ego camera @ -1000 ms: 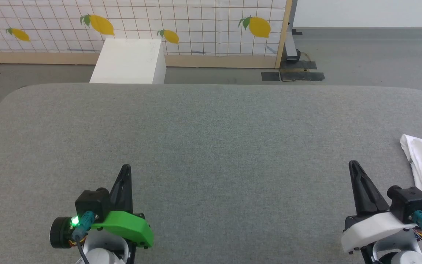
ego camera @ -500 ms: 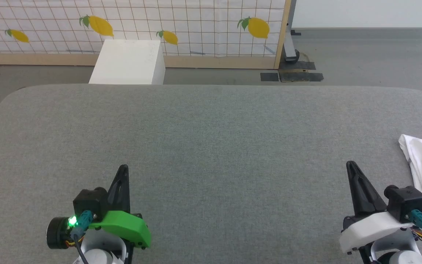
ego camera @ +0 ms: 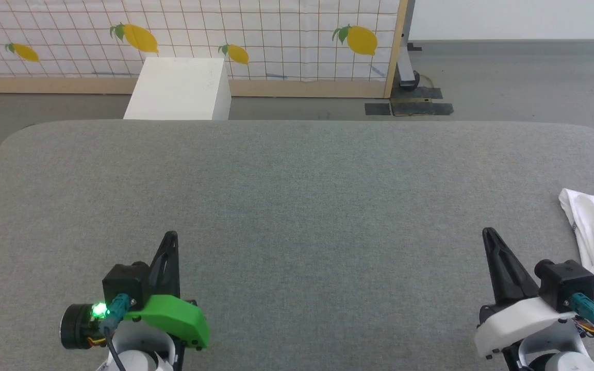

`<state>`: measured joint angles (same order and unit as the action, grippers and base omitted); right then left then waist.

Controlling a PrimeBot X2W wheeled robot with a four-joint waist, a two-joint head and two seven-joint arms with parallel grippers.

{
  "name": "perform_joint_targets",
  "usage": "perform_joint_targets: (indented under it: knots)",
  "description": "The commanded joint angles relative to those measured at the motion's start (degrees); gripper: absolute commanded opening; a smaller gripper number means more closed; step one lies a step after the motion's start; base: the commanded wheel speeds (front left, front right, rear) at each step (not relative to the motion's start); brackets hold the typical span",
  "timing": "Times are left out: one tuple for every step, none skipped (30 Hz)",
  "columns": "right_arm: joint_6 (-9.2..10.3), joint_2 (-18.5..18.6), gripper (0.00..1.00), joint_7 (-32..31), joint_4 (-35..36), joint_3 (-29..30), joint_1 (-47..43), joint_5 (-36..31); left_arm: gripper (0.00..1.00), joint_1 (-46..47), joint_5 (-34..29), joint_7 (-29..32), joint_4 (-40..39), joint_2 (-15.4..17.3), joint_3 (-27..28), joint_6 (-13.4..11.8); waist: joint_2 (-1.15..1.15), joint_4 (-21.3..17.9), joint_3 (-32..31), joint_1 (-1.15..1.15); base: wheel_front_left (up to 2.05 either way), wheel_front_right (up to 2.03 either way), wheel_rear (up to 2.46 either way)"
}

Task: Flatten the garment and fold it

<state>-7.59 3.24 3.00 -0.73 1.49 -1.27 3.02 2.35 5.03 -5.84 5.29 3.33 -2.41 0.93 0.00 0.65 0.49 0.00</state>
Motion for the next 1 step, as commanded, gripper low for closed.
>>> perform_joint_targets:
  knots:
    - [0.06, -0.1, 0.0, -0.3, 0.4, -0.2, 0.7, -0.6, 0.0, -0.9, -0.6, 0.3, -0.4, -0.3, 0.3, -0.5, 0.0, 0.0, 0.0, 0.0, 0.0, 0.0, 0.0]
